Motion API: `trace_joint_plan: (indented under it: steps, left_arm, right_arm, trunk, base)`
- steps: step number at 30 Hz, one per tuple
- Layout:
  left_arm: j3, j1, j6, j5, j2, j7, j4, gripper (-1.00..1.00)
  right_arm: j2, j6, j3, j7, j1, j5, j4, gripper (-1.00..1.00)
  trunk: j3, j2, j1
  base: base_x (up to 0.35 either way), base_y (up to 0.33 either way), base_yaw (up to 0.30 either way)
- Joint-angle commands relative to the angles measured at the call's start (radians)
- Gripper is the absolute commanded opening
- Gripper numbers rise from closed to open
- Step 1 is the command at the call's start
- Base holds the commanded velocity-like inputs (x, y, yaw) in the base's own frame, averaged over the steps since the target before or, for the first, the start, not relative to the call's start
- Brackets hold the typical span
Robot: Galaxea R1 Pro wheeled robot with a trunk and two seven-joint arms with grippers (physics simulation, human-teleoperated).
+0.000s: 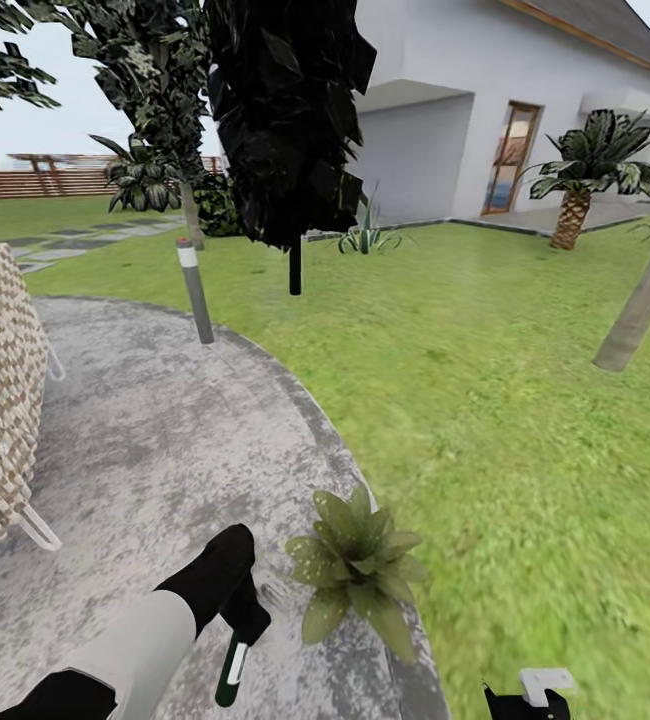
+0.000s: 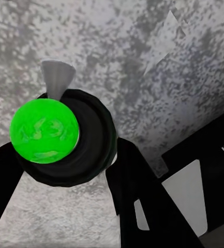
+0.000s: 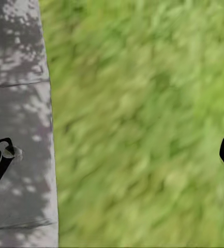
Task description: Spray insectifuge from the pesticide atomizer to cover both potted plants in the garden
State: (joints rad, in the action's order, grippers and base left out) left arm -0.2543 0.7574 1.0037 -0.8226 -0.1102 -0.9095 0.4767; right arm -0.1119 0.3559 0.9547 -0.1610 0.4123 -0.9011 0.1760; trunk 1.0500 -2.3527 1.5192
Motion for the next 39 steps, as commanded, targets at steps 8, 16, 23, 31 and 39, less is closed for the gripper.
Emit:
trace_joint_plan:
  steps: [8,16,23,31,39]
  left_arm:
    - [-0.002,0.001,0.003,-0.011,-0.002,-0.011,-0.019,-1.0]
    - [-0.002,0.002,0.003,-0.012,-0.004,-0.011,-0.021,-1.0]
    - [-0.003,0.003,0.003,-0.012,-0.005,-0.011,-0.011,-1.0]
    - [-0.005,0.003,0.003,-0.013,-0.005,-0.011,-0.009,-1.0]
    - [-0.005,0.003,0.003,-0.013,-0.002,-0.009,-0.02,-1.0]
  right_arm:
    - [0.0,0.003,0.009,-0.008,0.0,-0.002,0.002,1.0]
    - [0.0,0.003,0.009,-0.008,0.0,-0.002,0.002,1.0]
    - [0.0,0.003,0.009,-0.008,0.0,-0.002,0.002,1.0]
    - [0.0,0.003,0.009,-0.008,0.0,-0.002,0.001,1.0]
    - [0.0,0.003,0.009,-0.008,0.0,-0.002,0.001,1.0]
  trunk:
    - [0.001,0.0,0.0]
    - [0.001,0.0,0.0]
    - [0.001,0.0,0.0]
    - [0.001,0.0,0.0]
    - [0.001,0.0,0.0]
  base:
    - [0.143,-0.219,0.059]
    - [0.002,-0.275,0.041]
    - [0.0,-0.276,0.258]
    - [0.0,-0.276,0.277]
    - [0.0,-0.188,0.277]
